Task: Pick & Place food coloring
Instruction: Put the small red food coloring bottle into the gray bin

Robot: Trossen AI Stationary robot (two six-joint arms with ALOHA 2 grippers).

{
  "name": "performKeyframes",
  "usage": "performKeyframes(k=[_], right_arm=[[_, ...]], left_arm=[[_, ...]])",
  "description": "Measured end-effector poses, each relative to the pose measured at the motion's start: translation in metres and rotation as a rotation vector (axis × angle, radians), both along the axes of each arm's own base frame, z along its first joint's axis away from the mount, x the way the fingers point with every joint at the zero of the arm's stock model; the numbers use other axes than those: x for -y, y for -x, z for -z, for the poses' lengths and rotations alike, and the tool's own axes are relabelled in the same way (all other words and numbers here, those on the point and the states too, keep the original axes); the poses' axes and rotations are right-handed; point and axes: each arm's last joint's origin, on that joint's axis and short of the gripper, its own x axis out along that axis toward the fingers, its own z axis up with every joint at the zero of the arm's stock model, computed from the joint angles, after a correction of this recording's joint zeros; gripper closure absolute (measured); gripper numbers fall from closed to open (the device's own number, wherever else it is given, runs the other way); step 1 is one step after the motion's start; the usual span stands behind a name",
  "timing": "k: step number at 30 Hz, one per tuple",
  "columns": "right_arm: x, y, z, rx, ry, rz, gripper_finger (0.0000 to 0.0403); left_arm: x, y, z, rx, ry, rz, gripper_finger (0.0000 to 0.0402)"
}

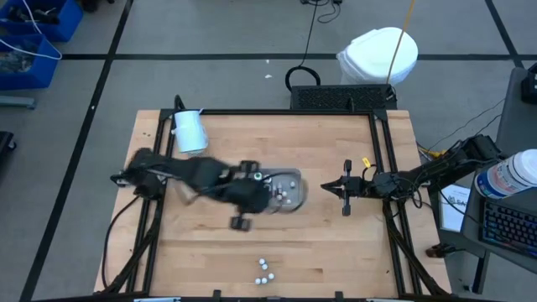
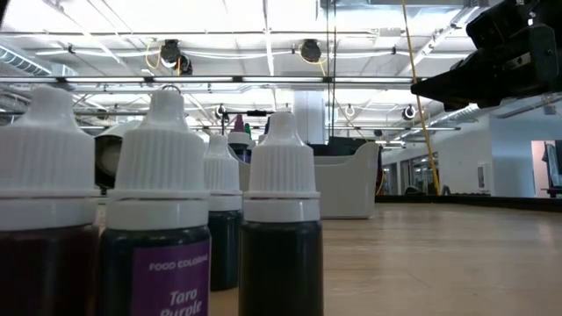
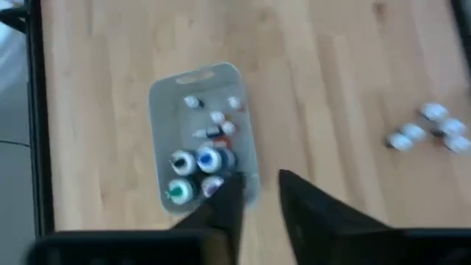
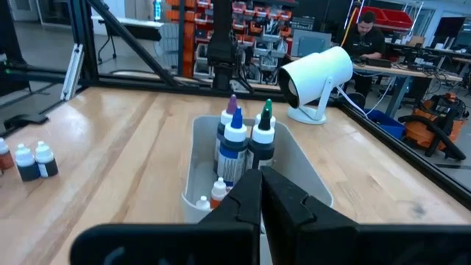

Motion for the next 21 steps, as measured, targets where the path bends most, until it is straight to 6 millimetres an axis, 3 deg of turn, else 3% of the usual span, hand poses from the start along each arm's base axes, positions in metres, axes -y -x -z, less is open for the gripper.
performKeyframes(k=[4, 7, 9, 13, 21], right_arm=[[0.000, 0.000, -0.001, 0.012, -0.026, 0.000, 0.0403], [0.000, 0.000, -0.001, 0.008, -0.025, -0.004, 0.0403], [-0.001, 0.000, -0.001, 0.008, -0.027, -0.022, 0.0403], [-0.001, 0.000, -0.001, 0.009, -0.027, -0.027, 0.0403], [-0.001, 0.000, -0.001, 0.009, -0.027, -0.027, 0.0403]], left_arm=[[0.025, 0.042, -0.006, 0.094, 0.012, 0.049, 0.0388], [0.029, 0.074, 0.004, 0.205, 0.033, 0.020, 0.0390], [0.026, 0.095, 0.022, 0.258, 0.048, -0.009, 0.0385], [0.013, 0.120, 0.082, 0.358, 0.094, -0.061, 0.0395], [-0.008, 0.151, 0.173, 0.663, 0.144, -0.062, 0.0398]])
